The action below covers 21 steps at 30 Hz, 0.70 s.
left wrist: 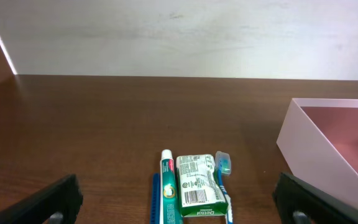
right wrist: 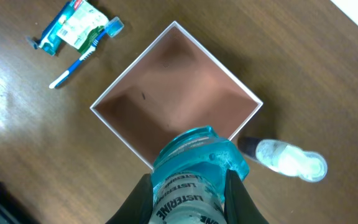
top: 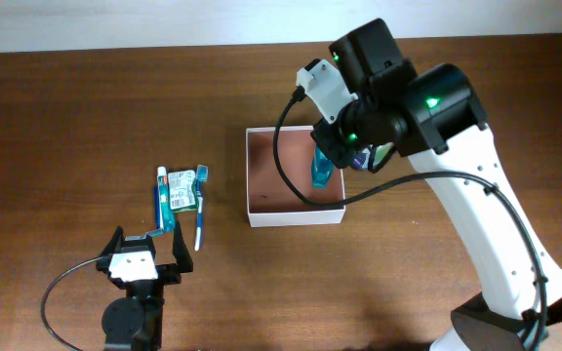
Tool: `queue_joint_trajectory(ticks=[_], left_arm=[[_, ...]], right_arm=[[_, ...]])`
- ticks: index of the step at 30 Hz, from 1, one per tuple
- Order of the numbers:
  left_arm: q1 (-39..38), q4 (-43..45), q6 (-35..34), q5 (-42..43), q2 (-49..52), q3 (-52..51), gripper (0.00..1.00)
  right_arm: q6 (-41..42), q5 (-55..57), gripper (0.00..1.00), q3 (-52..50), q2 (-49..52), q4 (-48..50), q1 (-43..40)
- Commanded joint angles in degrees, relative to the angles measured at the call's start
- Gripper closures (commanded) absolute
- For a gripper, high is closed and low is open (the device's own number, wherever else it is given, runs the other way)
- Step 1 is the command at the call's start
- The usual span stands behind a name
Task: Pack container
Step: 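Lift the Listerine bottle and carry it left over the pink box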
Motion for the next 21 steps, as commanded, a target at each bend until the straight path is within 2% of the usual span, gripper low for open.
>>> queue_joint_trajectory(ticks=[1, 10, 21], left_arm=[[0.3, 0.2, -0.1, -0.2, 0.0, -0.5, 0.01], [0.3, 0.2, -0.1, -0.2, 0.0, -0.5, 0.0], [0.3, 0.2, -0.1, -0.2, 0.0, -0.5, 0.0]], right_arm=[[-1.9, 0.6, 0.87, 1.6, 1.3, 1.6, 0.3], [-7.3, 0.8, 0.88, 1.6, 6.1, 3.2, 0.2], [-7.8, 2.7, 0.89, 1.6, 10.7, 5.4, 0.1]])
